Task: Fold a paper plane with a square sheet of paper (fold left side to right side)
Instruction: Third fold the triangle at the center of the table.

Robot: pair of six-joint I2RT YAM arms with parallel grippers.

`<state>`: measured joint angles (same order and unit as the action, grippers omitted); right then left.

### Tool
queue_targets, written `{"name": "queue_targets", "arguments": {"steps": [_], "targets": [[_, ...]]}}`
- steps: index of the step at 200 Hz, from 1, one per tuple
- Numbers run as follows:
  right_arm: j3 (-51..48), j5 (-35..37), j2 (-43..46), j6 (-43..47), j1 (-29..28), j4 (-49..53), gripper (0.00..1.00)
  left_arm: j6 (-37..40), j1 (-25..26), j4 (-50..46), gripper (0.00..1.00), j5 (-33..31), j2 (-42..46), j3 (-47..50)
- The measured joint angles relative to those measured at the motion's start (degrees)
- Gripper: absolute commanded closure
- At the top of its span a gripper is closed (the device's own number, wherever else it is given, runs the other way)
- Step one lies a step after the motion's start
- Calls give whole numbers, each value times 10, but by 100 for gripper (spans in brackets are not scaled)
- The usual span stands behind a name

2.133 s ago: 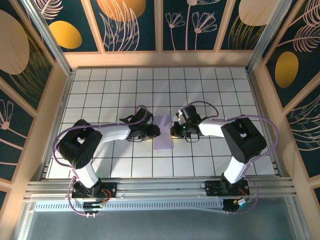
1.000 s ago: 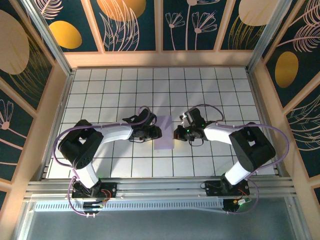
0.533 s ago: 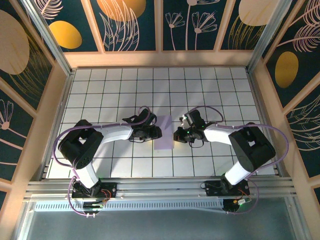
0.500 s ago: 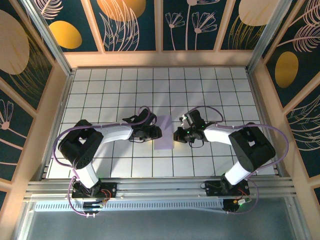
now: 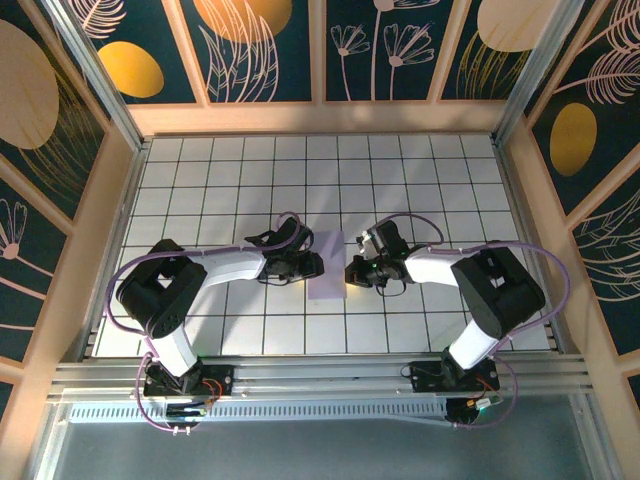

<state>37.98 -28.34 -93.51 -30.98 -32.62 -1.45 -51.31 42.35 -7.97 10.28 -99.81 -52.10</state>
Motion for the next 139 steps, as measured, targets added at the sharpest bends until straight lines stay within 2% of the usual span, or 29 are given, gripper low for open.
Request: {"name": "queue_targets", "arguments": {"steps": [139], "targets": [[14, 7, -7, 6, -2, 23, 100, -7, 1, 24, 59, 4, 6, 17]]}}
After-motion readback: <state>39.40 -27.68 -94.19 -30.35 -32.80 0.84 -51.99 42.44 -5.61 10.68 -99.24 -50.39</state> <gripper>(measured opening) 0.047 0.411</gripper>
